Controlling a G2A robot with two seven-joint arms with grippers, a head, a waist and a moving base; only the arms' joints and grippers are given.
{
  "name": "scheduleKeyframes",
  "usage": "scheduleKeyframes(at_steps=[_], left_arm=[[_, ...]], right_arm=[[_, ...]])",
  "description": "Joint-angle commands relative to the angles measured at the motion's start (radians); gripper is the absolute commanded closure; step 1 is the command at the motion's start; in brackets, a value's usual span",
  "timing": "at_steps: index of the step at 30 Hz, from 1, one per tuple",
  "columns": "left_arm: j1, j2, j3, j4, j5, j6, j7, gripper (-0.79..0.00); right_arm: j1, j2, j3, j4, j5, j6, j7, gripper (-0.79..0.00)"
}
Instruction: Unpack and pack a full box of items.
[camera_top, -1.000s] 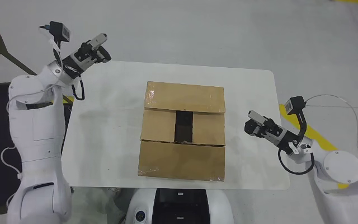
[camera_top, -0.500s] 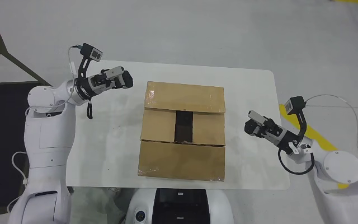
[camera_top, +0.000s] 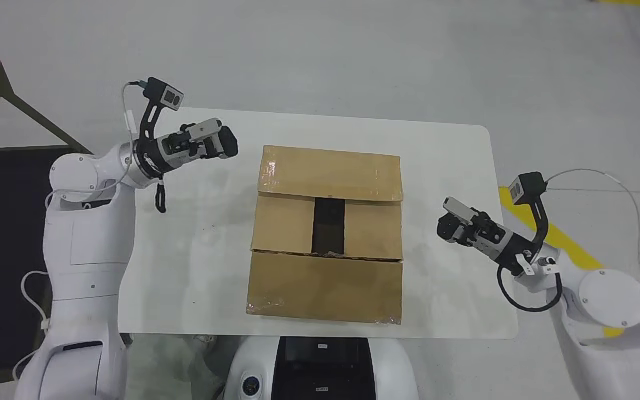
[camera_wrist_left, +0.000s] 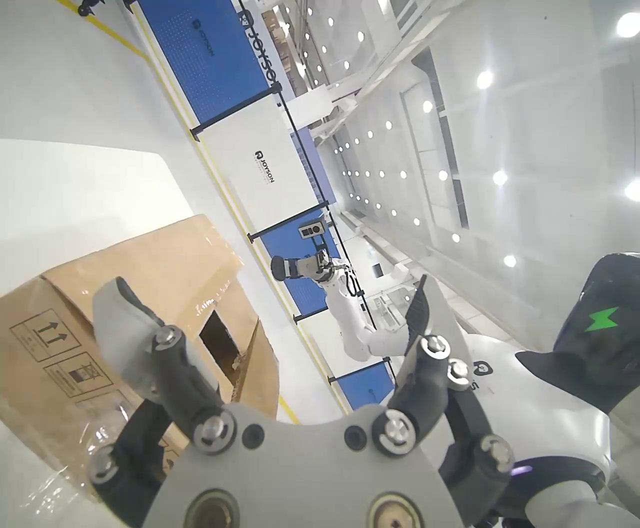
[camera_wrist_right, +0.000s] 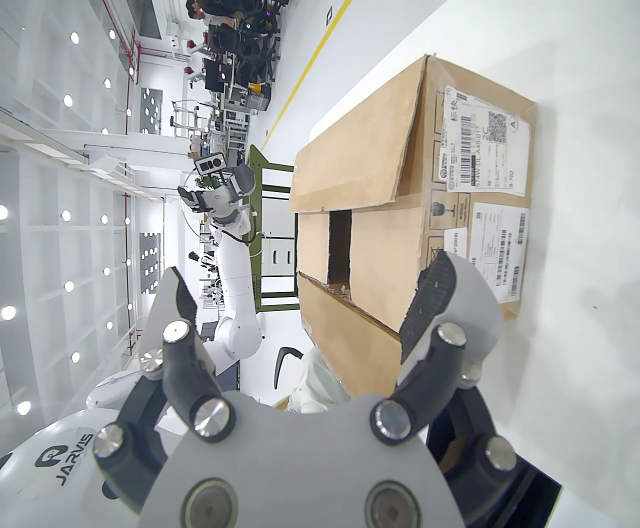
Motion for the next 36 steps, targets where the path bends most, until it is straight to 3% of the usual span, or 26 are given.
scheduleKeyframes(at_steps=[1,22,36], left_arm=[[0.010,-0.001,0.004,-0.008,-0.005,0.009,0.019,-0.785],[0.178,0.015,0.102,-0.198,-0.159,0.181,-0.176,-0.785],[0.184,0.033,0.176,-0.085,-0.107,0.241,-0.208,-0.785]], right_arm=[[0.000,0.000,0.000,0.000,0.000,0.000,0.000,-0.785],[0.000,0.000,0.000,0.000,0.000,0.000,0.000,-0.785],[0.000,0.000,0.000,0.000,0.000,0.000,0.000,-0.785]])
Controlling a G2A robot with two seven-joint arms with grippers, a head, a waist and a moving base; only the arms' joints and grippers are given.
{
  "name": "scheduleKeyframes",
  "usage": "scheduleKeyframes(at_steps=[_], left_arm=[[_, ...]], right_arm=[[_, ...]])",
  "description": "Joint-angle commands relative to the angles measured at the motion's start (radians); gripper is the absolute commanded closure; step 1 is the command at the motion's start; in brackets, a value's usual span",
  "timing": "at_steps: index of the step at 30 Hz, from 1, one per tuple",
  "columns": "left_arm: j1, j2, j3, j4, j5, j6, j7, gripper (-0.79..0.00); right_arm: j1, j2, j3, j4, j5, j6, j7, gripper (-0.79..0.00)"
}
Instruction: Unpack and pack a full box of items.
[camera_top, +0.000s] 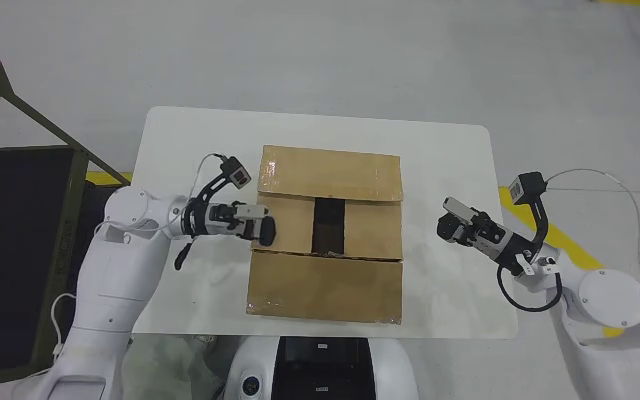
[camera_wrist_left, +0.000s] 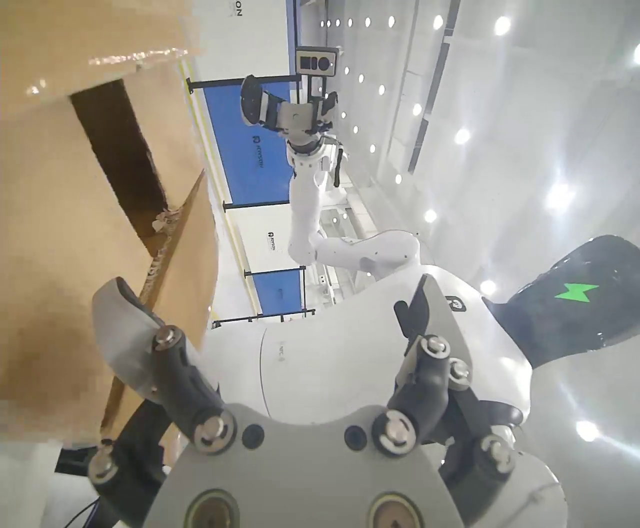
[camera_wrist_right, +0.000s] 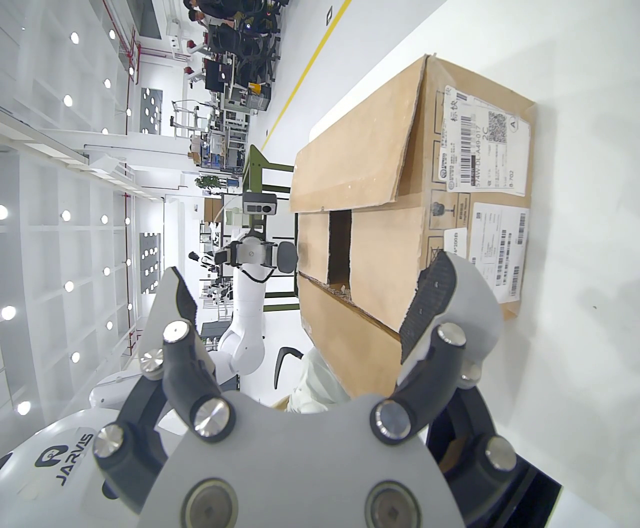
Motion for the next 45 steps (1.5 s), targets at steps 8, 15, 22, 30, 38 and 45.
scheduleKeyframes(at_steps=[8,15,22,30,38,45], left_arm=[[-0.032,0.010,0.015,0.067,0.024,-0.030,0.012,-0.785],[-0.064,0.011,0.041,0.098,0.041,-0.049,0.051,-0.785],[-0.103,0.012,0.052,0.136,0.026,-0.047,0.080,-0.785],[-0.152,0.010,0.072,0.193,-0.009,-0.044,0.084,-0.785],[-0.191,0.007,0.087,0.204,-0.072,-0.043,0.078,-0.785],[-0.228,0.001,0.103,0.183,-0.105,-0.058,0.122,-0.785]], right_arm=[[0.000,0.000,0.000,0.000,0.000,0.000,0.000,-0.785],[0.000,0.000,0.000,0.000,0.000,0.000,0.000,-0.785],[0.000,0.000,0.000,0.000,0.000,0.000,0.000,-0.785],[0.000,0.000,0.000,0.000,0.000,0.000,0.000,-0.785],[0.000,0.000,0.000,0.000,0.000,0.000,0.000,-0.785],[0.000,0.000,0.000,0.000,0.000,0.000,0.000,-0.785]])
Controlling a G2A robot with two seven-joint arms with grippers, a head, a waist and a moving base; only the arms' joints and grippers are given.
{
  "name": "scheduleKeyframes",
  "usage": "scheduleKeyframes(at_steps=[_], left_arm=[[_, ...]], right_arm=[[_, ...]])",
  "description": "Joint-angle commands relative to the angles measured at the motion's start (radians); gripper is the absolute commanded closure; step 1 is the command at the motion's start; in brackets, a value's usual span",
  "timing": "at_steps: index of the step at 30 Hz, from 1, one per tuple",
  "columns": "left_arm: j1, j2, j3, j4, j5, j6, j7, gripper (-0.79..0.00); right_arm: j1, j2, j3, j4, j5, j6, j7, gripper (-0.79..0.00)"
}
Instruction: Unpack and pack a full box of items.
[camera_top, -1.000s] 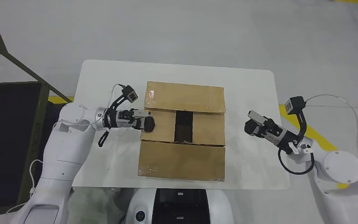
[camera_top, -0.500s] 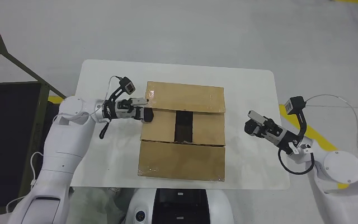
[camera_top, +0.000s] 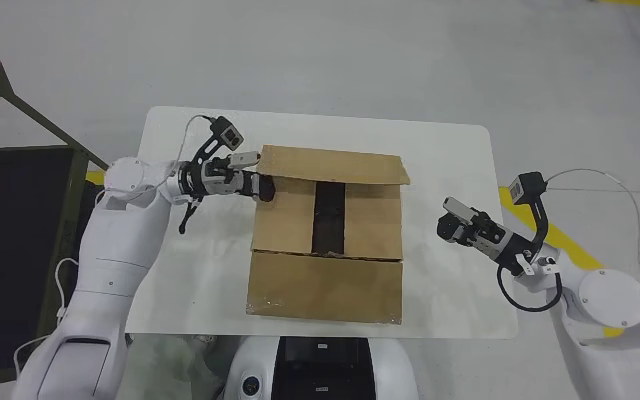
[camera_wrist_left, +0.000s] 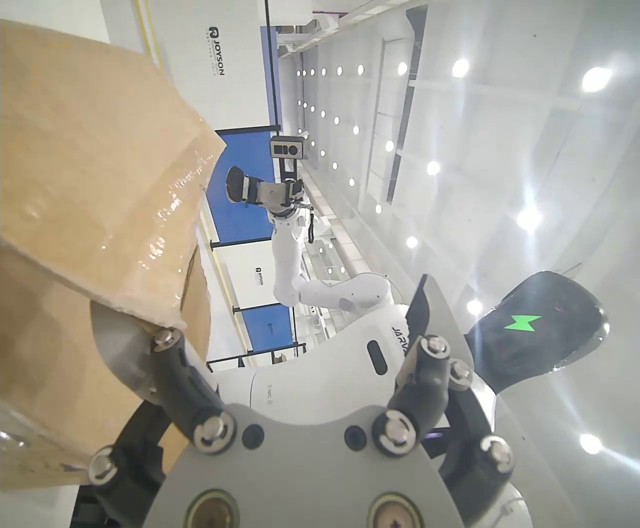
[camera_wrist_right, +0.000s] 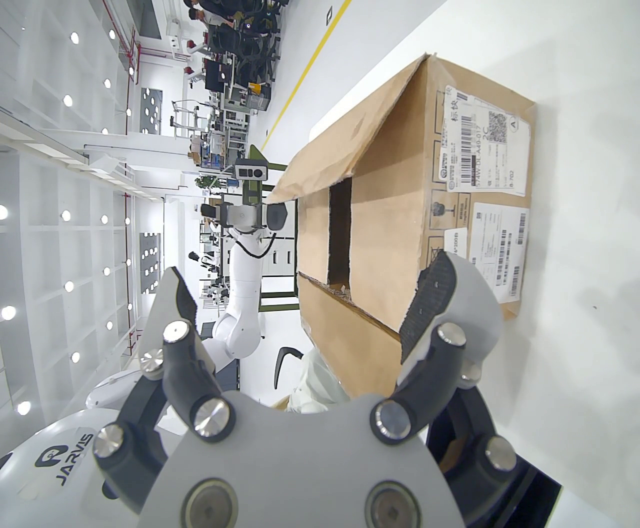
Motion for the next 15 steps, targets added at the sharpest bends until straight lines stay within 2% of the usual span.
scheduleKeyframes(at_steps=[1,8,15], left_arm=[[-0.011,-0.003,0.010,-0.006,-0.010,-0.002,0.016,-0.785],[-0.060,-0.012,0.039,0.003,-0.042,-0.004,0.044,-0.785],[-0.156,-0.028,0.074,0.100,-0.109,0.017,0.077,-0.785]], right_arm=[[0.000,0.000,0.000,0.000,0.000,0.000,0.000,-0.785],[0.000,0.000,0.000,0.000,0.000,0.000,0.000,-0.785],[0.000,0.000,0.000,0.000,0.000,0.000,0.000,-0.785]])
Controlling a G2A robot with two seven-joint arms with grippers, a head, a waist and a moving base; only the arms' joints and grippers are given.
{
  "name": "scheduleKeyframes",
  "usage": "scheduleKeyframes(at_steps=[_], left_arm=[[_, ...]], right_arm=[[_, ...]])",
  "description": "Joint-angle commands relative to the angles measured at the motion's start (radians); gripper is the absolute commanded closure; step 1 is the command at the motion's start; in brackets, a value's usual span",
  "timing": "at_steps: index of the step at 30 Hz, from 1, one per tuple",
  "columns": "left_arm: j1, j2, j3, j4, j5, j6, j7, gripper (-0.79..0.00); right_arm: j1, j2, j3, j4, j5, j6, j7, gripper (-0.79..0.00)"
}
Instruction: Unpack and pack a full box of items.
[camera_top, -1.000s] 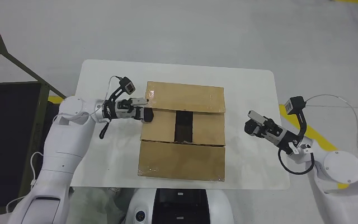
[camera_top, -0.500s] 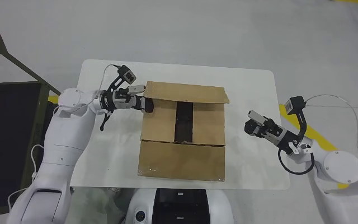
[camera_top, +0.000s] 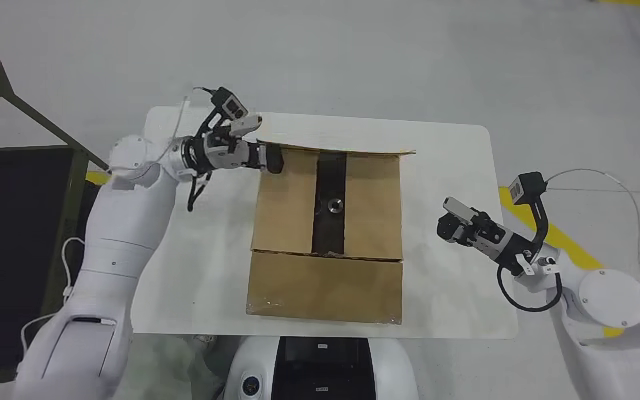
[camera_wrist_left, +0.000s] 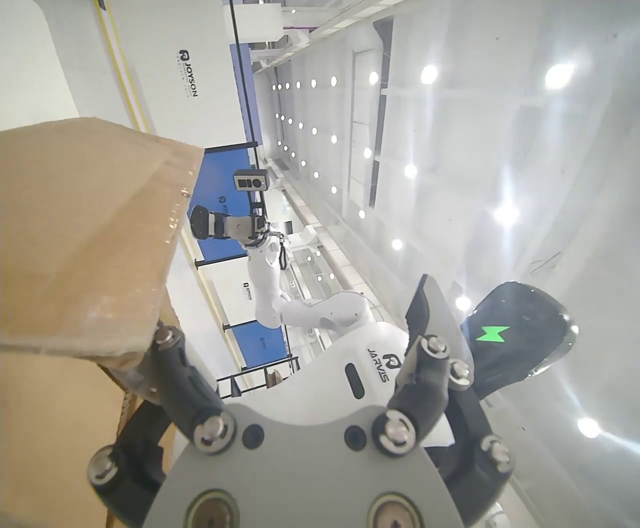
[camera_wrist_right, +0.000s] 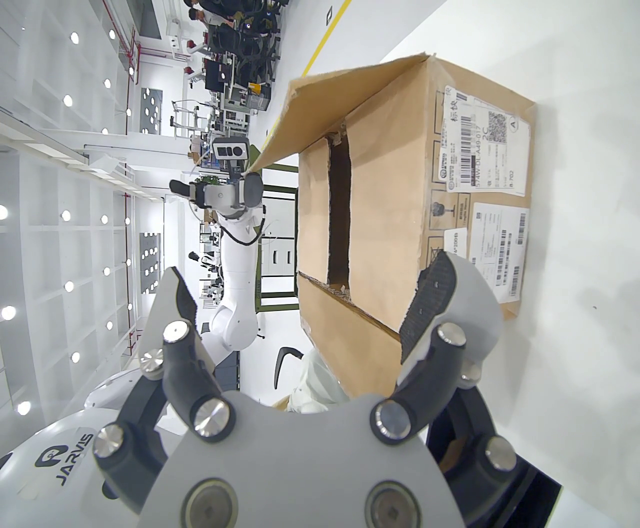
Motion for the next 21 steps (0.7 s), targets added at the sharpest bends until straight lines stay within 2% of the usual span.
scheduleKeyframes(at_steps=[1,13,21], left_arm=[[-0.033,-0.005,0.010,0.038,-0.007,-0.009,0.022,-0.785],[-0.186,-0.042,0.090,0.237,0.002,-0.064,0.123,-0.785],[-0.273,-0.065,0.159,0.353,0.109,-0.123,0.179,-0.785]], right_arm=[[0.000,0.000,0.000,0.000,0.000,0.000,0.000,-0.785],[0.000,0.000,0.000,0.000,0.000,0.000,0.000,-0.785],[0.000,0.000,0.000,0.000,0.000,0.000,0.000,-0.785]])
